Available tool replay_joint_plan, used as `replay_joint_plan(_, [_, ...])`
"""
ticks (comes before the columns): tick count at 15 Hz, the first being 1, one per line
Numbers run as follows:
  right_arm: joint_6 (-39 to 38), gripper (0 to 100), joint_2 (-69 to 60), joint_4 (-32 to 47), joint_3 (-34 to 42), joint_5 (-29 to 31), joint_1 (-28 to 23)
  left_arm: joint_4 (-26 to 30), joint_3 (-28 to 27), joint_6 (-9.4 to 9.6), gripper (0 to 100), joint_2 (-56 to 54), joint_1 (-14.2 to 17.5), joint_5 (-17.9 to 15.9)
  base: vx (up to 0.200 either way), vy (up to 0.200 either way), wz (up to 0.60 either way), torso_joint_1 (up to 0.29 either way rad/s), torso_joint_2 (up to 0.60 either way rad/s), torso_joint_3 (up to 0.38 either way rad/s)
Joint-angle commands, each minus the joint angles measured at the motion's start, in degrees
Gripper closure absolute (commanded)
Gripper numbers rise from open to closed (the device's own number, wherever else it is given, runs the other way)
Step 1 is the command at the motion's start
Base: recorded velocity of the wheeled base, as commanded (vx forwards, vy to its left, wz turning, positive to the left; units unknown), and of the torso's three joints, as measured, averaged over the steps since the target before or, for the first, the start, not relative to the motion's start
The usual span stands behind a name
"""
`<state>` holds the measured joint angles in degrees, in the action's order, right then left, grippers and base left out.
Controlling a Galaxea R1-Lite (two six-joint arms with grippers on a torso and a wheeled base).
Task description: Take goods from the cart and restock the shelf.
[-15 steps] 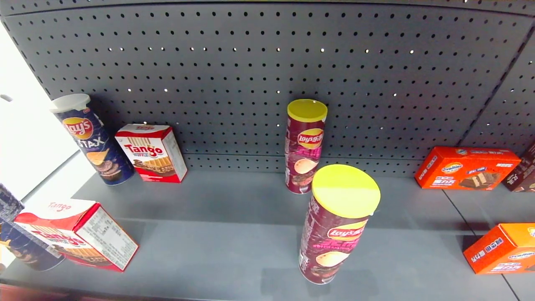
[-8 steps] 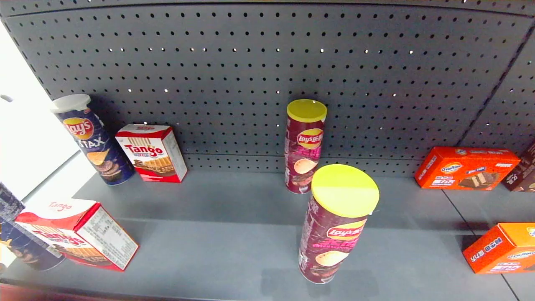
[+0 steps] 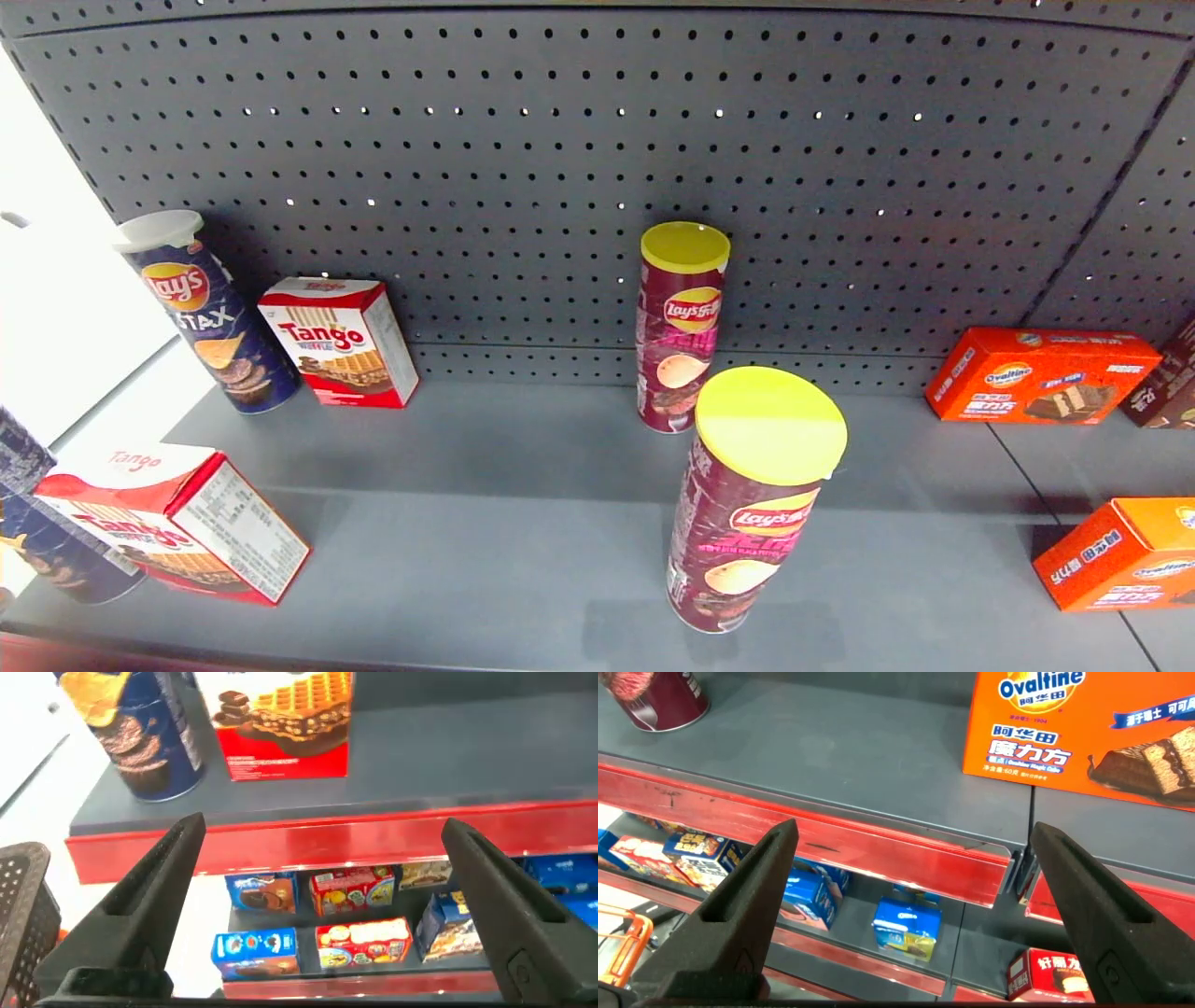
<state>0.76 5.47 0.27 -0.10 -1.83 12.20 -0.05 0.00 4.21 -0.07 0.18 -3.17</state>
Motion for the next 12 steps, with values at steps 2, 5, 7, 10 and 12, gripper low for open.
replay_joint_plan(2, [0.0, 0, 0.1, 0.0, 0.0, 0.0, 0.0, -0.1, 0.0, -6.05, 0, 0.1, 0.1, 9.8, 0.000, 0.000, 0.00, 0.000, 0.00, 0.000])
replay_joint_plan(5, [0.0, 0, 0.1, 0.0, 0.0, 0.0, 0.0, 0.0, 0.0, -5.79, 0, 0.1, 0.2, 9.0, 0.000, 0.000, 0.00, 0.000, 0.00, 0.000])
replay_joint_plan(7, [0.0, 0, 0.1, 0.0, 0.0, 0.0, 0.0, -0.3, 0.0, -5.70, 0, 0.1, 0.0, 7.5, 0.000, 0.000, 0.00, 0.000, 0.00, 0.000])
replay_joint_plan(10, [0.2, 0, 0.2, 0.1, 0.0, 0.0, 0.1, -0.3, 0.0, -5.70, 0, 0.1, 0.0, 5.5, 0.000, 0.000, 0.00, 0.000, 0.00, 0.000])
replay_joint_plan(12, [0.2, 0, -0.1, -0.1, 0.0, 0.1, 1.9, -0.3, 0.0, -5.70, 0, 0.1, 0.0, 5.6, 0.000, 0.000, 0.00, 0.000, 0.00, 0.000])
